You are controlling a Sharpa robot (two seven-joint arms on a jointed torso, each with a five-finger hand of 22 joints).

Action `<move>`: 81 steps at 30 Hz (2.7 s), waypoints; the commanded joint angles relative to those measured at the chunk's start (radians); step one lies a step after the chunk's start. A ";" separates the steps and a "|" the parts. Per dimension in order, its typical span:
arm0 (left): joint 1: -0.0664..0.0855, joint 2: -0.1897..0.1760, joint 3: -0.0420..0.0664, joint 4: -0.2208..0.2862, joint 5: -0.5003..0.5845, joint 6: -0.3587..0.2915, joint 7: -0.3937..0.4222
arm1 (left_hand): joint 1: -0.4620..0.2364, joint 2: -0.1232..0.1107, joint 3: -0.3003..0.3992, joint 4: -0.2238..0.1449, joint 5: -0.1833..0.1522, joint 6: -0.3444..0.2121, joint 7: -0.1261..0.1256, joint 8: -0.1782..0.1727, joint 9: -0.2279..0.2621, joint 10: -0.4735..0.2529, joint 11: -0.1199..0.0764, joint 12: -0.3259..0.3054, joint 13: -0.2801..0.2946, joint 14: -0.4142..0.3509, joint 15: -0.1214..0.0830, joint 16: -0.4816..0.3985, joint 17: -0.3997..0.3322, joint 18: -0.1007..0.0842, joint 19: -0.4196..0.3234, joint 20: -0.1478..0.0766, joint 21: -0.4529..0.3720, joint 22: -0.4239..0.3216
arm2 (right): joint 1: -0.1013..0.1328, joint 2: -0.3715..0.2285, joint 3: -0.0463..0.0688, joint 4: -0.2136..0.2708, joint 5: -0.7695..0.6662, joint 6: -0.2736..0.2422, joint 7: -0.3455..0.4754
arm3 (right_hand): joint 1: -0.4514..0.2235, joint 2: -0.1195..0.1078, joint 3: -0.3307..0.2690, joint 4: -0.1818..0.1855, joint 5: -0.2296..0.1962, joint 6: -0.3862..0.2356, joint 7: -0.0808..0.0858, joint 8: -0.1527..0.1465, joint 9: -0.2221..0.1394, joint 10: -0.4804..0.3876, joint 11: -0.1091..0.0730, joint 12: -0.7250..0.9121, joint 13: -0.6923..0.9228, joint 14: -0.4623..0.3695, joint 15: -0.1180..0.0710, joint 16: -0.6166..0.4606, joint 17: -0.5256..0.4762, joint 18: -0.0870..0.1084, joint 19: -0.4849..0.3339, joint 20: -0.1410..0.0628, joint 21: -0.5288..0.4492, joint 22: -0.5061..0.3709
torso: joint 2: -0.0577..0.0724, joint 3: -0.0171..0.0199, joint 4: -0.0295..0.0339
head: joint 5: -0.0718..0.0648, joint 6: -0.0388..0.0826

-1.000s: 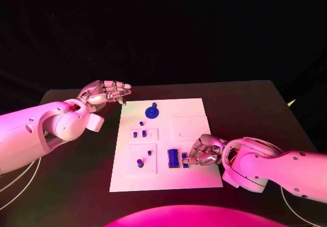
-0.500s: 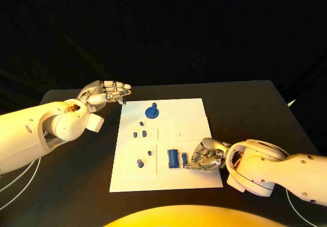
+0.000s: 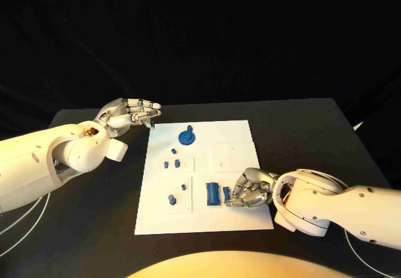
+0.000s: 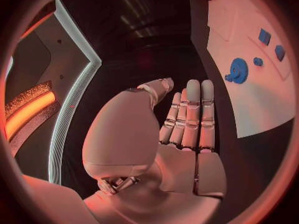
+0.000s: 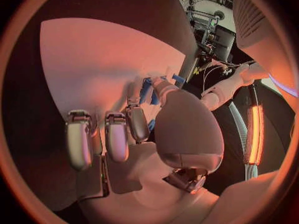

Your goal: Assemble the parts on the task board

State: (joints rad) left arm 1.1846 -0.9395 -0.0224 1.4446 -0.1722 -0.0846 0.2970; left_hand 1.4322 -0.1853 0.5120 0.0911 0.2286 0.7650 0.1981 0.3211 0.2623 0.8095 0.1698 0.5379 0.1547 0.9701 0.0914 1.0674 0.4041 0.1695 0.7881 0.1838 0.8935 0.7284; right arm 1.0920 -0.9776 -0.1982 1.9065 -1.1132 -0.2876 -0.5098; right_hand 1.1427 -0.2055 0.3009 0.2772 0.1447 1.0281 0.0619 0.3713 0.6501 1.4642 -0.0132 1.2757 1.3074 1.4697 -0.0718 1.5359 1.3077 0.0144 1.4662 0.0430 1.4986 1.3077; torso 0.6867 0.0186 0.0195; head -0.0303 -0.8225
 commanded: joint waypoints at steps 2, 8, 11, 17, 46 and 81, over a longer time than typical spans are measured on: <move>0.001 0.001 0.001 0.001 -0.007 0.016 0.003 | -0.010 0.001 -0.001 0.005 -0.001 -0.009 0.042 0.007 -0.002 -0.007 0.001 0.006 -0.002 -0.003 0.001 0.005 -0.002 0.014 0.003 0.005 -0.004 -0.002 | -0.004 0.009 -0.002 -0.015 -0.022 0.016 0.003 | 0.007 0.008 -0.004 0.003 0.005 0.006 0.002 -0.006 -0.004 0.025 0.002 0.000 0.129 0.088 0.001 0.003 0.202 0.000 0.075 -0.002 0.004 0.244 | 0.000 -0.0002 -0.0009 | 0.001 0.000; 0.001 0.002 0.001 0.001 -0.007 0.018 0.002 | -0.010 0.001 -0.001 0.005 -0.001 -0.009 0.042 0.007 -0.002 -0.007 0.001 0.006 -0.002 -0.003 0.001 0.005 -0.002 0.014 0.003 0.005 -0.004 -0.002 | -0.005 0.014 -0.002 -0.022 -0.024 0.024 0.003 | 0.066 0.018 -0.001 -0.015 -0.069 0.006 0.000 -0.009 -0.004 0.025 0.001 0.000 0.129 0.088 -0.001 0.002 0.202 0.000 0.075 -0.004 0.003 0.244 | -0.001 -0.0002 -0.0013 | 0.001 0.002; 0.001 0.002 0.001 0.001 -0.007 0.018 0.002 | -0.010 0.001 -0.001 0.005 -0.001 -0.009 0.042 0.007 -0.002 -0.007 0.001 0.006 -0.002 -0.003 0.001 0.005 -0.002 0.014 0.003 0.005 -0.004 -0.002 | -0.006 0.015 -0.002 -0.020 -0.025 0.022 0.005 | 0.075 0.018 -0.001 -0.018 -0.075 0.006 0.000 -0.010 -0.004 0.025 0.000 -0.001 0.129 0.088 -0.001 0.003 0.202 0.001 0.074 -0.004 0.002 0.243 | -0.001 -0.0001 -0.0009 | 0.000 0.003; 0.001 0.002 0.000 0.000 -0.008 0.017 0.002 | -0.009 0.001 0.000 0.005 0.000 -0.010 0.042 0.008 -0.002 -0.007 0.001 0.006 -0.002 -0.003 0.001 0.005 -0.002 0.014 0.003 0.005 -0.005 -0.002 | -0.005 0.005 -0.001 -0.007 -0.027 0.007 0.016 | 0.071 0.012 -0.009 -0.013 -0.074 0.005 0.002 -0.011 -0.005 0.024 0.002 -0.003 0.128 0.087 0.000 0.001 0.200 0.001 0.073 -0.003 -0.002 0.242 | -0.001 0.0001 -0.0011 | 0.004 0.009; -0.035 0.098 -0.015 -0.116 0.147 -0.157 0.195 | -0.009 -0.012 -0.069 0.084 -0.004 -0.043 0.030 0.062 -0.010 -0.032 0.010 -0.011 -0.055 -0.198 0.041 -0.263 -0.131 0.006 -0.089 0.055 -0.304 -0.185 | 0.145 0.184 0.016 -0.535 0.696 -0.223 0.811 | 0.266 0.024 0.019 0.005 -0.047 -0.182 0.140 -0.145 -0.094 -0.411 0.140 -1.011 -0.741 -0.362 0.126 -1.060 -0.698 0.167 -0.471 0.136 -1.363 -0.425 | -0.054 -0.0201 -0.0129 | -0.003 0.119; -0.131 0.159 0.021 0.113 0.170 -0.664 0.221 | -1.432 0.185 -0.512 -0.091 -0.229 -0.765 -0.198 -0.321 -0.262 -0.809 -0.170 -0.538 -0.155 -0.970 -0.091 -1.067 -0.404 -0.169 -0.788 -0.184 -0.893 -0.728 | -0.042 0.198 0.198 -0.336 1.113 -0.482 1.030 | -1.143 0.205 -0.301 -0.277 -0.145 -1.028 -0.062 -0.371 -0.650 -1.464 0.013 -1.276 -1.307 -1.470 0.072 -1.536 -1.308 -0.014 -1.466 -0.043 -1.499 -1.308 | -0.143 -0.0186 -0.0195 | 0.030 0.223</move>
State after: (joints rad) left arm 1.0543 -0.7818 -0.0033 1.5480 -0.0171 -0.6348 0.4898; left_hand 0.0641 -0.0023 0.0097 0.0029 0.0070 0.0165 0.0035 0.0069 0.0032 0.0174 0.0028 0.0071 0.0018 0.0142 0.0003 0.0079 0.0028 0.0207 0.0153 0.0017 0.0061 0.0040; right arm 1.0510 -0.7790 -0.0014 1.5655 -0.0627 -0.7217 0.4573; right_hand 0.0563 -0.0017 0.0092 0.0020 0.0076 0.0161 0.0039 0.0073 0.0056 0.0190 0.0003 0.0066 0.0035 0.0191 0.0001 0.0079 0.0060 0.0138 0.0171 0.0021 0.0049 0.0078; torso 0.5459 0.0000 0.0002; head -0.0001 -0.6003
